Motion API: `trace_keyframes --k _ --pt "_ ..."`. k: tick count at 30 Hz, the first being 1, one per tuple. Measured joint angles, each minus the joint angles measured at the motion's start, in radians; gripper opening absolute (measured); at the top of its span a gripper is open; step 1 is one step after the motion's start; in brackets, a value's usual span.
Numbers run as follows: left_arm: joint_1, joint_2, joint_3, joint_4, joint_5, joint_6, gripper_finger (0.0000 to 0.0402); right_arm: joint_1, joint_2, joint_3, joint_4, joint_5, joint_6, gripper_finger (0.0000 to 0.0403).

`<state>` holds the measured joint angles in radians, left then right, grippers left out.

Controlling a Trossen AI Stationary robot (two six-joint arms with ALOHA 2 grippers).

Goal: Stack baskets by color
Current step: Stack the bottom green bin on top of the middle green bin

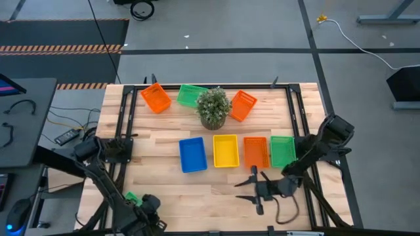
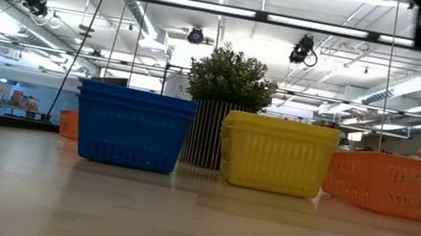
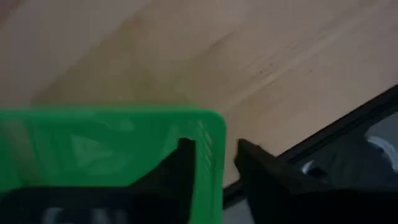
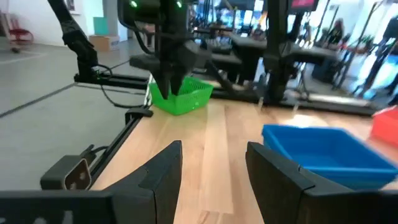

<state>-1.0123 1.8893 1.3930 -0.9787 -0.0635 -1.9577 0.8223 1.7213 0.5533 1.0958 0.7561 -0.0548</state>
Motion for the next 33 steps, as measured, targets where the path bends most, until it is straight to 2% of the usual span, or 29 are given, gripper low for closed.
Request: trace_keyframes --k 3,5,8,10,13,19,23,26,30,33 --pt "0.01 0.0 0.0 -0.016 0.005 0.125 0.0056 0.088 -0.035 -0.005 -0.003 0.14 -0.073 0.0183" --pt "0.022 0.0 0.0 -0.021 0.009 0.186 0.0019 0.158 -0.06 -0.006 -0.003 0.275 -0.118 0.0183" --pt "0.052 0.001 0.013 0.001 0.009 0.307 0.0017 0.25 -0.097 -0.006 -0.001 0.518 -0.146 0.0181" --pt "0.092 0.002 0.046 0.052 0.008 0.41 0.0016 0.294 -0.115 -0.006 -0.001 0.615 -0.147 0.0178" --pt "0.163 0.002 0.107 0.134 -0.012 0.578 0.0012 0.326 -0.128 -0.006 -0.001 0.61 -0.113 0.0168" --pt "0.291 0.001 0.237 0.22 -0.161 0.998 0.001 0.339 -0.119 -0.006 -0.026 0.409 0.025 0.0152" --pt "0.395 0.025 0.253 0.379 -0.15 1.239 0.0005 0.389 -0.12 -0.005 -0.029 0.459 0.079 0.0148" --pt "0.452 0.081 0.253 0.572 -0.052 1.389 0.0005 0.439 -0.12 -0.003 -0.007 0.524 0.095 0.0143" --pt "0.486 0.158 0.253 0.756 -0.021 1.519 0.0007 0.481 -0.12 0.024 -0.004 0.62 0.106 0.0138" --pt "0.503 0.214 0.253 0.841 -0.022 1.591 0.0011 0.48 -0.12 0.039 -0.004 0.605 0.108 0.0137"
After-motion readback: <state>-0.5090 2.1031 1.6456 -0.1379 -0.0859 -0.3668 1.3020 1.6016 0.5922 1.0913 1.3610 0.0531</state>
